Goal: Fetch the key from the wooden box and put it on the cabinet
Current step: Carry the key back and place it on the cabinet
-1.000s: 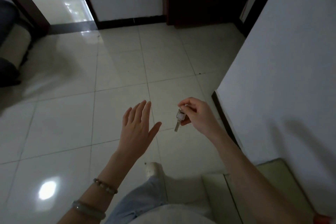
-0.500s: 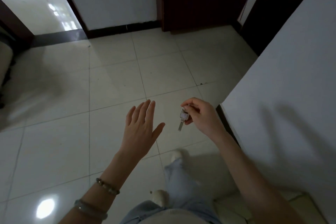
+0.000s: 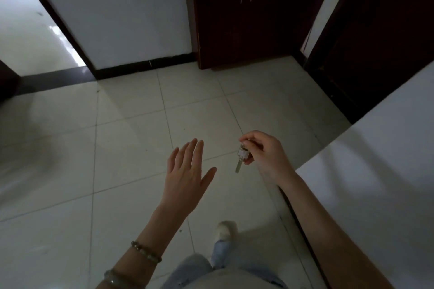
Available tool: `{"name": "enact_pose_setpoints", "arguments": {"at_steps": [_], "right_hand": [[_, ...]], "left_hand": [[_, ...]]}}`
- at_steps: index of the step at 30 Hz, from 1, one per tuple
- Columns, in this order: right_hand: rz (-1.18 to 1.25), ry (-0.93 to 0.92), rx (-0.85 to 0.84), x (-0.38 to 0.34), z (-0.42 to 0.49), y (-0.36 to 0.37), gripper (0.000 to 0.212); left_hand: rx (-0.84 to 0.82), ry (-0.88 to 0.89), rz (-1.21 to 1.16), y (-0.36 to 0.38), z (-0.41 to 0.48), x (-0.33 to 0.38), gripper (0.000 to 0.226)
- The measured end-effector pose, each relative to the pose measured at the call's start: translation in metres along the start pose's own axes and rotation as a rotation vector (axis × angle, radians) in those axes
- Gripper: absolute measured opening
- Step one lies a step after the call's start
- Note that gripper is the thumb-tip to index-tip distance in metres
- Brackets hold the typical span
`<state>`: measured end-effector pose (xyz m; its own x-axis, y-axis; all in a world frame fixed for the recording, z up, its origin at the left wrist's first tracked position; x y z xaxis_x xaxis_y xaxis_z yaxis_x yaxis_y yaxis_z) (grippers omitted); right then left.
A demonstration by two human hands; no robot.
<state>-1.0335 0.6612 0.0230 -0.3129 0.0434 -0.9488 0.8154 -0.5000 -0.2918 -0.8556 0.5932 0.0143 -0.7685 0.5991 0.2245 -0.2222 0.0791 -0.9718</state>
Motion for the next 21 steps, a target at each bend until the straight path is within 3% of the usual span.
{"name": "enact_pose_setpoints", "arguments": {"at_steps": [11,21], "right_hand": [[0.015,0.025,0.004,0.026,0.163,-0.024,0.019],[-0.065,0.011,0.107,0.039,0.354,-0.05,0.023]], "left_hand": [[0.04,0.029,0.021,0.01,0.18,0.011,0.064],[0.049,0.127,-0.035,0.009,0.401,0.007,0.06]]}}
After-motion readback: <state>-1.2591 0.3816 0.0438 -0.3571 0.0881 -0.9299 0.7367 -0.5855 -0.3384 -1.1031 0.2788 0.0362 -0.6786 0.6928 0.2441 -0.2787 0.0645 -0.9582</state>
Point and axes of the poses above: each hand's wrist, its own z-axis towards the middle knuckle, its own y-axis out of the palm, x = y × z, the point moved 5 cm from there along z, towards the middle knuckle, and after that the axes turned 10 degrees about -y, right-handed, at the moved point
